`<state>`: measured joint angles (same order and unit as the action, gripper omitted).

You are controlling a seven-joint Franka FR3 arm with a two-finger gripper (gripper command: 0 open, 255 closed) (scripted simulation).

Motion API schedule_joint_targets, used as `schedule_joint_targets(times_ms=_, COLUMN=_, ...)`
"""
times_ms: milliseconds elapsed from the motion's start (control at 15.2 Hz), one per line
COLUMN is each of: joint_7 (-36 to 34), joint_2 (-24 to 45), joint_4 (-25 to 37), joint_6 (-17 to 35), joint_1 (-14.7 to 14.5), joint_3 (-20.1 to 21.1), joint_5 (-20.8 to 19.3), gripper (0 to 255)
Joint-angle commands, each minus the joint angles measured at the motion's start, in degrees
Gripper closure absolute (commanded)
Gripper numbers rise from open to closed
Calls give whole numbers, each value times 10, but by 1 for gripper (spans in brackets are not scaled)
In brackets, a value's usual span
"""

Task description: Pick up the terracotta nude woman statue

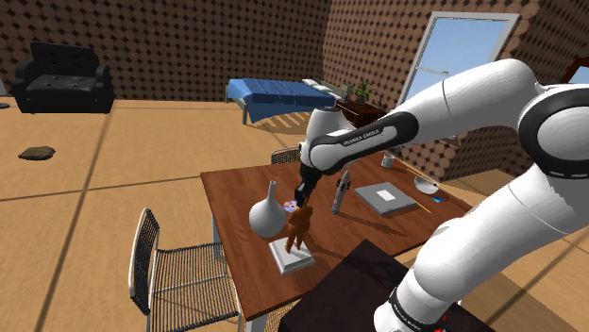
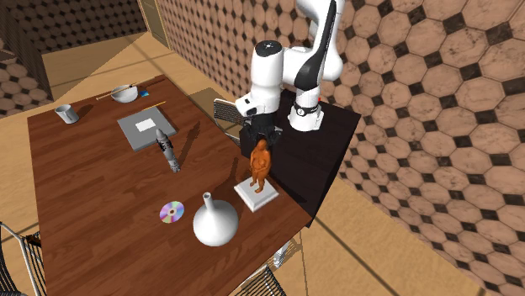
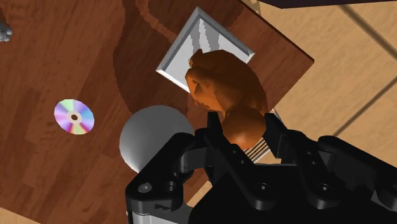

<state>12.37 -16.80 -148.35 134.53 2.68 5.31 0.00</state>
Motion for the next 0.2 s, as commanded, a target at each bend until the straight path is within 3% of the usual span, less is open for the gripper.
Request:
schedule_joint_targets(times_ms=0, joint_7=1, joint_2=-12, joint_4=10, joint_6=-21, joint_1=-1, joint_3=0, joint_5=1, gripper=255)
schedule_joint_targets(times_ms=132, joint_7=1, joint_2=-13, joint_4=10, joint_6=-22, joint_1=-1, joint_3=0, joint_5=1, gripper=255)
